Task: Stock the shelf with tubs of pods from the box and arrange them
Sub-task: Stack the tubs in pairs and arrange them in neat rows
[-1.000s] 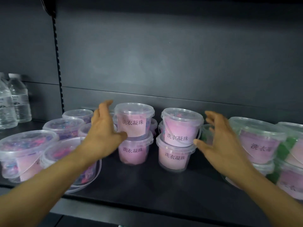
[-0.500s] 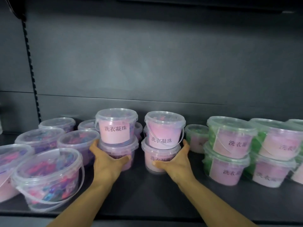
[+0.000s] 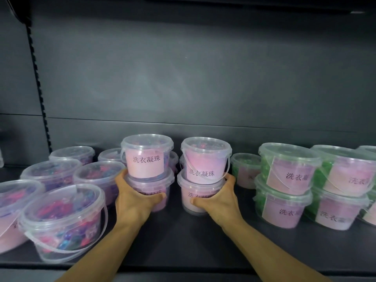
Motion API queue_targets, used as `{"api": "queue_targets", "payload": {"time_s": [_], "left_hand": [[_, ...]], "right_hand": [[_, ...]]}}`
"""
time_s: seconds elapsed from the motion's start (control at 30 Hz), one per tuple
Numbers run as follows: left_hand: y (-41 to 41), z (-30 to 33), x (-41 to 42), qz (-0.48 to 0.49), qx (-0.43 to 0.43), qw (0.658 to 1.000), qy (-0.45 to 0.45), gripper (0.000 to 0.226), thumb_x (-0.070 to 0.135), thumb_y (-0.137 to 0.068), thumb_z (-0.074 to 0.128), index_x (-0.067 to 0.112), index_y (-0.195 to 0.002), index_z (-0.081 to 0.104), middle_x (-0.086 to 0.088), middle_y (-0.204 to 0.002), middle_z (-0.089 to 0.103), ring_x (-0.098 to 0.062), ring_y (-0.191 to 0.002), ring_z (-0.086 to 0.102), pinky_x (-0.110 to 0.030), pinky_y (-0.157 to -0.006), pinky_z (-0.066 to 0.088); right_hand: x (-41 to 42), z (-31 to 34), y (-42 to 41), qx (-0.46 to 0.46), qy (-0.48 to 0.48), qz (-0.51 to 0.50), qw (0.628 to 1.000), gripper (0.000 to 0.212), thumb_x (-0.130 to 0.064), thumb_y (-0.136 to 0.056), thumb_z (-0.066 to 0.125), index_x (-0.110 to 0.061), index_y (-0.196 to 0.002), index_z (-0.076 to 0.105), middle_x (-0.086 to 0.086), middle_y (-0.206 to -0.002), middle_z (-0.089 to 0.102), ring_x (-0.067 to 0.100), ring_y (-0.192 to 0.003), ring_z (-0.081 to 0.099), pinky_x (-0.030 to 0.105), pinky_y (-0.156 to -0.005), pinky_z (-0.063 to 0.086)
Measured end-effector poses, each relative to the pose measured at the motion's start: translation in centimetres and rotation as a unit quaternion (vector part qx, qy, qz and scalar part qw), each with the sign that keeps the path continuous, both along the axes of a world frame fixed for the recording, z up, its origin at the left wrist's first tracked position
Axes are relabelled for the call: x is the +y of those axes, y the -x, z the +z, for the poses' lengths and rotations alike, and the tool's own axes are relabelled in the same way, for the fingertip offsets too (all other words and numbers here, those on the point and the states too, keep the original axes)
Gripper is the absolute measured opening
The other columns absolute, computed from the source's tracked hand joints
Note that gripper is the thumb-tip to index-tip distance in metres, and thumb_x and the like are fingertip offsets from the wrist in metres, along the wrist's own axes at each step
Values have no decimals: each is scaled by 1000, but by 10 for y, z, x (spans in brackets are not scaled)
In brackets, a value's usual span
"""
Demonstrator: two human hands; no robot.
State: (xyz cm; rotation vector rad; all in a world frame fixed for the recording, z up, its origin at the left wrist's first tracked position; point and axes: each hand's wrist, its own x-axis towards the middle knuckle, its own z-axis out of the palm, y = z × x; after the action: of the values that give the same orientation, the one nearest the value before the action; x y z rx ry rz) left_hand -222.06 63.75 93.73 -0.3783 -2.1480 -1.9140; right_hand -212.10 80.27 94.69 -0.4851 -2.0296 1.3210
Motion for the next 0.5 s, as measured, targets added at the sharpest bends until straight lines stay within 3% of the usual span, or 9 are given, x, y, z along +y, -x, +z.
{"api": "queue_targets", "payload": {"time_s": [0.23,0.5], "left_hand": [[-13,0,-6,3,19,1000,5,108,10,-51,91,26,-136,25,8,-116,46,-18,-103,49,-33,-89,45],[-22,1,-10,-14,1,1000,18,106,5,-59,86,26,-140,21,-1,-127,50,-25,-110,51,-34,-89,43]], "right_hand": [[-4,1,-20,-7,-9,3,1000,97,-9,-52,87,-22,-127,26,-11,-109,49,10,-99,53,9,-65,40],[-2,5,-40,-22,-14,-18,1000,92,-11,-53,88,-27,-116,23,-9,-111,48,11,-99,51,23,-82,42]]}}
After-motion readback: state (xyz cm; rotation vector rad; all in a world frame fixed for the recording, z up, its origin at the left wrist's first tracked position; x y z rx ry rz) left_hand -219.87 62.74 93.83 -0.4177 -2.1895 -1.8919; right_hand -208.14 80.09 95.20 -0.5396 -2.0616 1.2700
